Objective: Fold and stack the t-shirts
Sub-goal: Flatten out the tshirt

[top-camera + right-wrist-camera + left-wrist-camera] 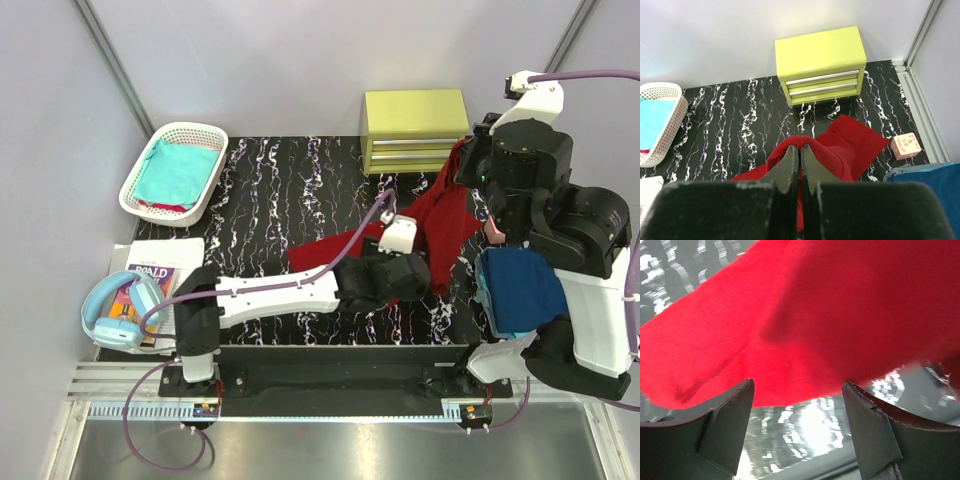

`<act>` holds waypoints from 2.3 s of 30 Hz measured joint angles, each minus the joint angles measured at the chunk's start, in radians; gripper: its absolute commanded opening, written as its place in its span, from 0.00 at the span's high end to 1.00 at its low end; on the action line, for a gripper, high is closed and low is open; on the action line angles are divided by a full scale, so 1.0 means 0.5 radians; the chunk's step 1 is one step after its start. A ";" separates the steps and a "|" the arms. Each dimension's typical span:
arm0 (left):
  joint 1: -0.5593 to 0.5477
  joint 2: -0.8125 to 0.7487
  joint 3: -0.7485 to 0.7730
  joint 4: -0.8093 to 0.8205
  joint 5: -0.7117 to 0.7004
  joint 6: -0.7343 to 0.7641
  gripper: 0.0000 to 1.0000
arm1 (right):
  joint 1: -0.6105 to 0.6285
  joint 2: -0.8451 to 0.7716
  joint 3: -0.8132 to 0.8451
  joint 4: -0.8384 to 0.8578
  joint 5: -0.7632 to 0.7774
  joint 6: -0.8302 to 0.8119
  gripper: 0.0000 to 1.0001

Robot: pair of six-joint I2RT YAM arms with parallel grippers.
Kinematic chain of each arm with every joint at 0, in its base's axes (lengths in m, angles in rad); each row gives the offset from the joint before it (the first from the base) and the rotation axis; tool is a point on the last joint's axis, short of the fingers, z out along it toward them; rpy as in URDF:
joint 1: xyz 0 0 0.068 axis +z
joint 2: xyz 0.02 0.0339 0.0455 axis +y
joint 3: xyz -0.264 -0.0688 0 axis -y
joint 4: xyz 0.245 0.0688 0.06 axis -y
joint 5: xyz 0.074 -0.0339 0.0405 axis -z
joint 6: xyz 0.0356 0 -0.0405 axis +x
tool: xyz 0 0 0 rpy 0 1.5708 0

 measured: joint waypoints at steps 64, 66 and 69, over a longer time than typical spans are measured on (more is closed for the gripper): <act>0.475 -1.245 -0.076 -0.950 -0.665 0.034 1.00 | -0.004 0.085 -0.410 0.262 0.008 0.005 1.00; 0.593 -1.251 -0.001 -0.983 -0.715 0.111 1.00 | -0.008 0.094 -0.409 0.293 0.008 0.004 1.00; 0.789 -1.251 0.070 -0.981 -0.761 0.231 0.99 | -0.008 0.099 -0.393 0.316 0.005 0.004 1.00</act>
